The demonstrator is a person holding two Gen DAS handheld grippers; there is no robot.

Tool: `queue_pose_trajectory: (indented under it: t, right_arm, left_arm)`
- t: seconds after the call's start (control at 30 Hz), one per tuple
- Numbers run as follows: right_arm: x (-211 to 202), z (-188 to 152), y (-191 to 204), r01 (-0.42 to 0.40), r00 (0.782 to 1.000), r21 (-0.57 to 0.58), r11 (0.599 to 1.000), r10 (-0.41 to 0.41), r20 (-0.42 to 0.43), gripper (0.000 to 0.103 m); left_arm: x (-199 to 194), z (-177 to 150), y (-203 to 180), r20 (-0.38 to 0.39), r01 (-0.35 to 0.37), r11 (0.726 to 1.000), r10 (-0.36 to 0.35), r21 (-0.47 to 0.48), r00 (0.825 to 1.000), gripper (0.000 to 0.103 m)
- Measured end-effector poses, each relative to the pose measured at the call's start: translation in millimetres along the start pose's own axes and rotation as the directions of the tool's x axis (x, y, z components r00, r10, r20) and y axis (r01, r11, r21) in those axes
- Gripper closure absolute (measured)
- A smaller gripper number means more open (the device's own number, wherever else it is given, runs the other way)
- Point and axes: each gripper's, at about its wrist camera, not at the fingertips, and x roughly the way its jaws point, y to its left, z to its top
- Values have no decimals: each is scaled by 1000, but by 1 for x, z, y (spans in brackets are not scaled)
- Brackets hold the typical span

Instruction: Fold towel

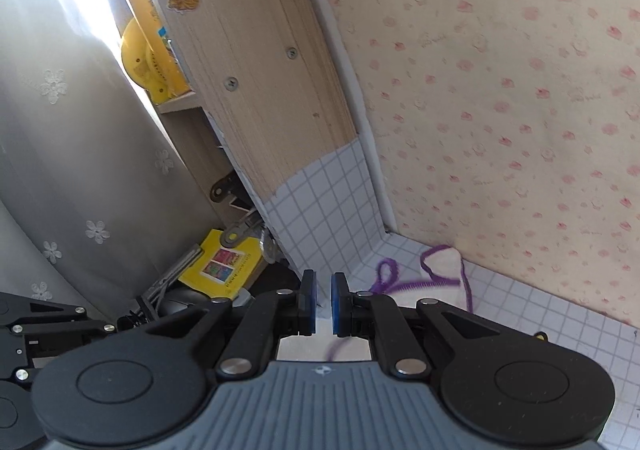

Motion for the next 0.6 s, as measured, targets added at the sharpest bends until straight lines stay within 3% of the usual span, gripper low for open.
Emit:
queue_pose_trajectory:
  t: [0.17, 0.3, 0.37, 0.43, 0.5, 0.6]
  right_arm:
    - [4, 23, 25, -42, 998, -45, 998, 44, 37, 96]
    - [0, 22, 26, -38, 999, -46, 998, 40, 32, 96]
    - [0, 14, 21, -32, 999, -39, 999, 33, 16, 86]
    - [2, 6, 23, -36, 999, -40, 999, 36, 4, 51]
    - [5, -1, 24, -40, 999, -42, 998, 39, -7, 44]
    - [8, -11, 27, -45, 999, -44, 998, 44, -25, 43]
  left_arm:
    - [-17, 12, 12, 28, -40, 999, 40, 0, 999, 101]
    - [-23, 17, 7, 42, -55, 998, 54, 29, 998, 100]
    - [-23, 17, 2, 42, -52, 998, 51, 37, 998, 100]
    - [-22, 17, -4, 40, -51, 997, 49, 50, 998, 100]
    - [-22, 16, -10, 35, -47, 997, 44, 61, 998, 100]
    - [-21, 16, -17, 29, -43, 997, 42, 70, 999, 100]
